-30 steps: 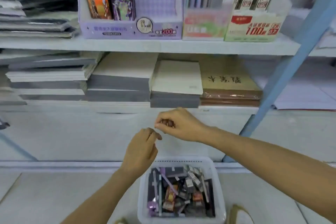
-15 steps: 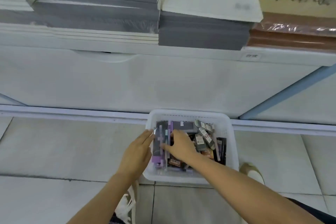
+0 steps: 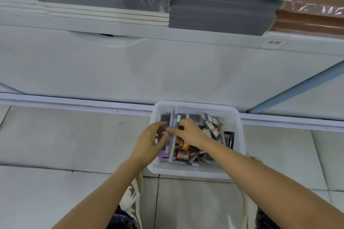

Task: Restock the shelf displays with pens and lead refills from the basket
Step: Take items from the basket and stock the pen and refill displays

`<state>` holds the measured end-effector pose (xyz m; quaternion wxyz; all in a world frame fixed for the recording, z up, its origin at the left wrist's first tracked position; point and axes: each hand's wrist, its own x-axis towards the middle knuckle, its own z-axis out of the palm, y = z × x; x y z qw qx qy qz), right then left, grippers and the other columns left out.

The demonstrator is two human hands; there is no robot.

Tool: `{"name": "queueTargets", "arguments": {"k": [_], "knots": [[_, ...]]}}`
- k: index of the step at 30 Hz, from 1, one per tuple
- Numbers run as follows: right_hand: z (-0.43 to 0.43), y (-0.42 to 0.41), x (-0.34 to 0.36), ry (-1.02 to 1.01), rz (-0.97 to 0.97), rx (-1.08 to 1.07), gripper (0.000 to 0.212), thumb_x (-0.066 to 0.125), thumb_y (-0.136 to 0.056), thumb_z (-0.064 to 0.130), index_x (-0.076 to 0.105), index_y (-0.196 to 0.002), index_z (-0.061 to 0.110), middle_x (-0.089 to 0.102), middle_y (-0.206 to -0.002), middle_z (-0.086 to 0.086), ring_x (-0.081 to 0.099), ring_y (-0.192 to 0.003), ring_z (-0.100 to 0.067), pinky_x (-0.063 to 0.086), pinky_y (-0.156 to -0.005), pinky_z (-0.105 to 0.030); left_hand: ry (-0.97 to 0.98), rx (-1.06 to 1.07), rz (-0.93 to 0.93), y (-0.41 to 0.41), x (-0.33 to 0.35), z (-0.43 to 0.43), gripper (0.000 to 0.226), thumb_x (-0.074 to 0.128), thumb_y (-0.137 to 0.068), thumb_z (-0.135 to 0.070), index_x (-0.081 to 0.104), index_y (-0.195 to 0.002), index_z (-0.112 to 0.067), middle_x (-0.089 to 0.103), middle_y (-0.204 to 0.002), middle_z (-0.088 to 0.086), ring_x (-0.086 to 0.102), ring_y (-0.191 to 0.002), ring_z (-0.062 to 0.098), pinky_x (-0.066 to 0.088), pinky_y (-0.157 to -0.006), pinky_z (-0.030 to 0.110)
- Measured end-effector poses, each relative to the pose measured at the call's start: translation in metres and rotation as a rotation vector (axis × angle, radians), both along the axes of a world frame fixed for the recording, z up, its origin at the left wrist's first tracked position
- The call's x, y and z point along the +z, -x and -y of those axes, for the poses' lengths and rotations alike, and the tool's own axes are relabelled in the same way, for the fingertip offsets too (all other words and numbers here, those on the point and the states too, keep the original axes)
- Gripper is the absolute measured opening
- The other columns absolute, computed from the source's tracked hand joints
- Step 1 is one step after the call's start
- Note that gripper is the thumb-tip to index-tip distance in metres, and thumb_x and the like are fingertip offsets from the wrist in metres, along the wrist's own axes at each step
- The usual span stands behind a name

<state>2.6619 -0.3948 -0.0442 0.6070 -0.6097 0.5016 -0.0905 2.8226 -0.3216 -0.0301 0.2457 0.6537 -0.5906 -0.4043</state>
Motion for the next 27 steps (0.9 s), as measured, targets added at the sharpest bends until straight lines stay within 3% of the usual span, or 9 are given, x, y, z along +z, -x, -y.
{"name": "queueTargets", "arguments": {"k": [2, 4, 6, 10, 14, 18, 22, 24, 27], "knots": [[0.003, 0.001, 0.009, -0.026, 0.031, -0.003, 0.021, 0.069, -0.088, 0.031, 0.070, -0.080, 0.012, 0.065, -0.056, 0.005, 0.057, -0.048, -0.008, 0.045, -0.050, -0.019, -0.242, -0.005, -0.313, 0.011, 0.007, 0.002, 0.037, 0.057, -0.096, -0.019, 0.046, -0.131, -0.019, 0.065, -0.108, -0.005, 0.064, -0.096, 0.004, 0.051, -0.084, 0.017], [0.004, 0.003, 0.011, -0.025, 0.024, 0.006, 0.030, 0.069, -0.087, 0.034, 0.070, -0.086, 0.004, 0.062, -0.065, -0.008, 0.052, -0.056, -0.019, 0.041, -0.056, -0.028, -0.354, 0.042, -0.418, 0.018, 0.008, 0.001, 0.029, 0.052, -0.099, -0.018, 0.049, -0.128, -0.015, 0.066, -0.111, 0.005, 0.066, -0.102, 0.014, 0.054, -0.086, 0.024], [0.002, 0.008, 0.012, -0.030, 0.023, 0.027, 0.037, 0.069, -0.087, 0.037, 0.068, -0.086, 0.000, 0.058, -0.069, -0.014, 0.048, -0.060, -0.022, 0.038, -0.059, -0.031, -0.370, 0.068, -0.392, 0.021, 0.009, 0.001, 0.023, 0.048, -0.101, -0.018, 0.055, -0.121, -0.009, 0.067, -0.107, 0.010, 0.066, -0.099, 0.019, 0.055, -0.083, 0.024], [0.000, 0.026, 0.010, -0.030, -0.032, 0.049, 0.023, 0.059, -0.093, 0.038, 0.062, -0.097, 0.015, 0.069, -0.074, 0.001, 0.063, -0.056, -0.009, 0.050, -0.054, -0.019, -0.382, 0.092, -0.368, 0.022, 0.008, 0.002, 0.024, 0.041, -0.103, -0.019, 0.056, -0.098, -0.002, 0.064, -0.078, 0.012, 0.061, -0.063, 0.016, 0.053, -0.059, 0.022], [-0.008, 0.064, -0.008, 0.254, -0.377, 0.211, 0.021, 0.064, -0.091, 0.031, 0.066, -0.106, 0.016, 0.065, -0.104, 0.001, 0.061, -0.091, -0.011, 0.048, -0.078, -0.026, -0.427, 0.175, -0.347, 0.019, -0.002, -0.001, 0.021, 0.037, -0.104, -0.016, 0.054, -0.102, -0.004, 0.057, -0.070, 0.006, 0.054, -0.051, 0.011, 0.048, -0.048, 0.020], [-0.022, 0.089, -0.023, 0.493, -0.576, 0.286, 0.049, 0.074, -0.080, 0.033, 0.056, -0.124, 0.021, 0.048, -0.130, 0.003, 0.041, -0.124, -0.016, 0.032, -0.109, -0.038, -0.454, 0.184, -0.353, 0.020, -0.007, -0.004, 0.022, 0.037, -0.104, -0.018, 0.055, -0.101, -0.005, 0.047, -0.068, 0.003, 0.043, -0.052, 0.009, 0.040, -0.045, 0.016], [-0.024, 0.097, -0.022, 0.636, -0.527, 0.045, 0.047, 0.076, -0.077, 0.024, 0.056, -0.119, 0.016, 0.050, -0.122, -0.002, 0.044, -0.116, -0.019, 0.036, -0.097, -0.030, -0.439, 0.211, -0.370, 0.028, -0.007, -0.001, 0.027, 0.040, -0.103, -0.027, 0.056, -0.100, -0.005, 0.046, -0.063, -0.004, 0.038, -0.049, 0.006, 0.036, -0.044, 0.016], [-0.017, 0.103, -0.020, 0.624, -0.496, -0.127, 0.053, 0.076, -0.077, 0.021, 0.052, -0.123, 0.012, 0.047, -0.124, -0.005, 0.043, -0.117, -0.021, 0.038, -0.098, -0.032, -0.419, 0.221, -0.384, 0.031, -0.006, 0.000, 0.030, 0.040, -0.103, -0.030, 0.057, -0.097, -0.005, 0.044, -0.061, -0.005, 0.036, -0.048, 0.005, 0.034, -0.043, 0.015], [-0.006, 0.105, -0.023, 0.406, -0.564, -0.032, 0.094, 0.080, -0.075, 0.032, 0.025, -0.148, 0.009, 0.018, -0.154, -0.011, 0.024, -0.141, -0.029, 0.028, -0.114, -0.039, -0.404, 0.226, -0.394, 0.036, -0.006, 0.002, 0.034, 0.039, -0.103, -0.031, 0.057, -0.100, -0.002, 0.042, -0.063, -0.001, 0.036, -0.050, 0.007, 0.035, -0.045, 0.016]]}}
